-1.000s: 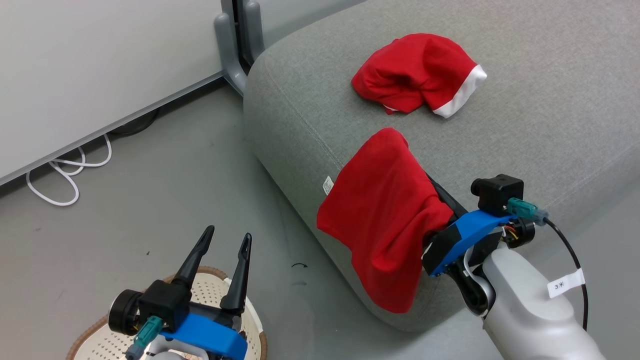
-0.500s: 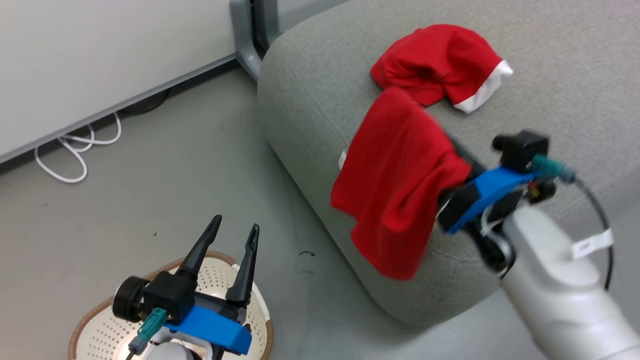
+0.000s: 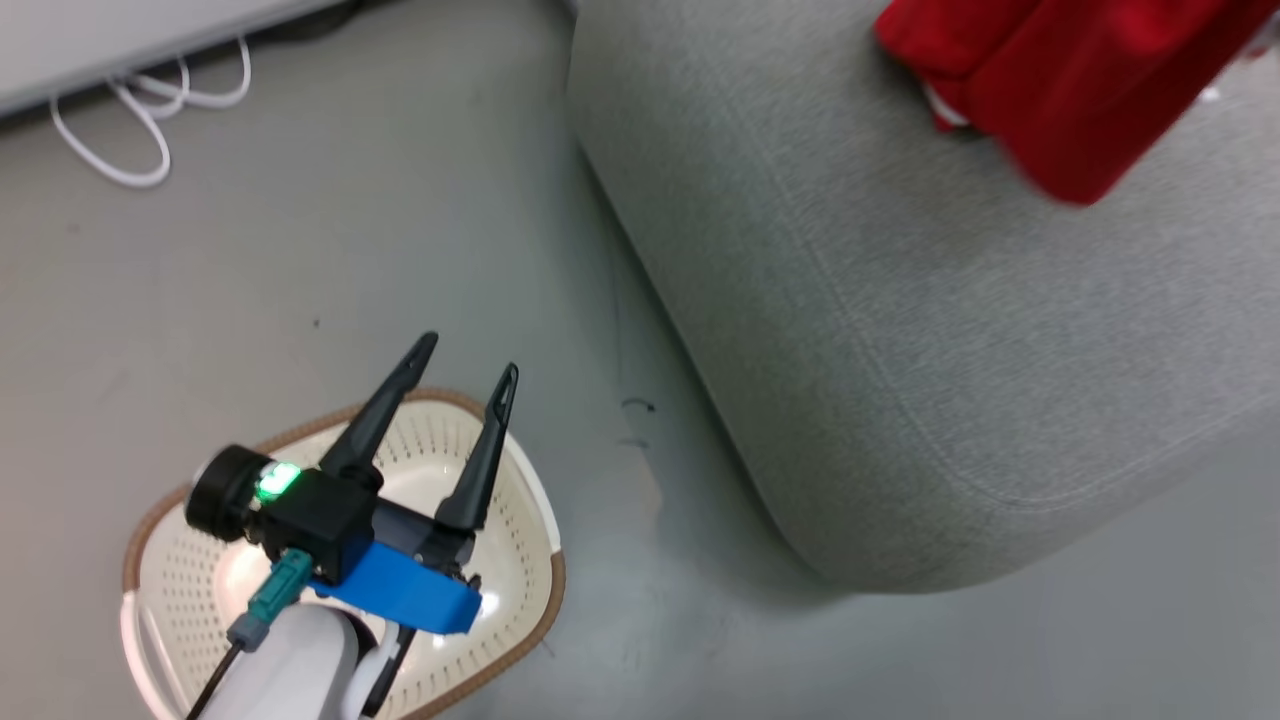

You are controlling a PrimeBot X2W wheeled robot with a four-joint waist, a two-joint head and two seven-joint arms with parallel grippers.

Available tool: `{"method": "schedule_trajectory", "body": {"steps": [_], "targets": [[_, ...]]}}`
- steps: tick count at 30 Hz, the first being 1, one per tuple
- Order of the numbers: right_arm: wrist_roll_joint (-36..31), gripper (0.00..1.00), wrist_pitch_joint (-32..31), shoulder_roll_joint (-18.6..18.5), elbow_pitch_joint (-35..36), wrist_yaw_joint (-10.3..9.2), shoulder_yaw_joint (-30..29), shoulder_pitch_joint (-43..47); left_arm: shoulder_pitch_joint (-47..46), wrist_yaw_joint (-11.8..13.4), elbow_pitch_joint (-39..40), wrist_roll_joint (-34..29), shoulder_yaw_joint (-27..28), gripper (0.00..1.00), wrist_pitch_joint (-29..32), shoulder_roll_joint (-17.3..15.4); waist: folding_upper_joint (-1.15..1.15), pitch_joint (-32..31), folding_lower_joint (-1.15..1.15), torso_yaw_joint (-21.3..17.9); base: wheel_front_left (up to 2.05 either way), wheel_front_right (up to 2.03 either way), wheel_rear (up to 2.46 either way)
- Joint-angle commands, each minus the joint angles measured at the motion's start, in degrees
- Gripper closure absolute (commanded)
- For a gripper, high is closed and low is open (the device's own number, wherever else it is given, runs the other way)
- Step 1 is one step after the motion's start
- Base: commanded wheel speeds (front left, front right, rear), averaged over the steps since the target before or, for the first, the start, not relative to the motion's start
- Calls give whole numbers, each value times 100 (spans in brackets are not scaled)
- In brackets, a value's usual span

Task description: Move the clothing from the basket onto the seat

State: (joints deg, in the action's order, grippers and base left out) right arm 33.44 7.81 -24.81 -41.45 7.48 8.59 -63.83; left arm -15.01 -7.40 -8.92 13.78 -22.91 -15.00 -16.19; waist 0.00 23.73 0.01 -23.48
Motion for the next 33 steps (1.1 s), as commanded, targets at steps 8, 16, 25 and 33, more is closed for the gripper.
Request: {"method": "schedule_trajectory", "body": {"steps": [8,16,25,33], "targets": [[-71,100,270,-556,-360,3,-995,-672,-530,-8,468,-205,-35,0,-27,-255,0,1230,-1,509,0,0,0],[-269,100,388,-483,-1104,3,-1255,-324,-669,14,808,-282,20,0,-27,-271,0,1621,-1,693,0,0,0],[-426,0,254,-323,-1732,3,-946,44,-670,83,946,-301,131,0,-28,-215,0,1602,-1,877,0,0,0],[-305,0,224,-318,-1799,3,-691,270,-545,69,754,-285,135,0,-27,-22,0,1135,-1,998,0,0,0]]}}
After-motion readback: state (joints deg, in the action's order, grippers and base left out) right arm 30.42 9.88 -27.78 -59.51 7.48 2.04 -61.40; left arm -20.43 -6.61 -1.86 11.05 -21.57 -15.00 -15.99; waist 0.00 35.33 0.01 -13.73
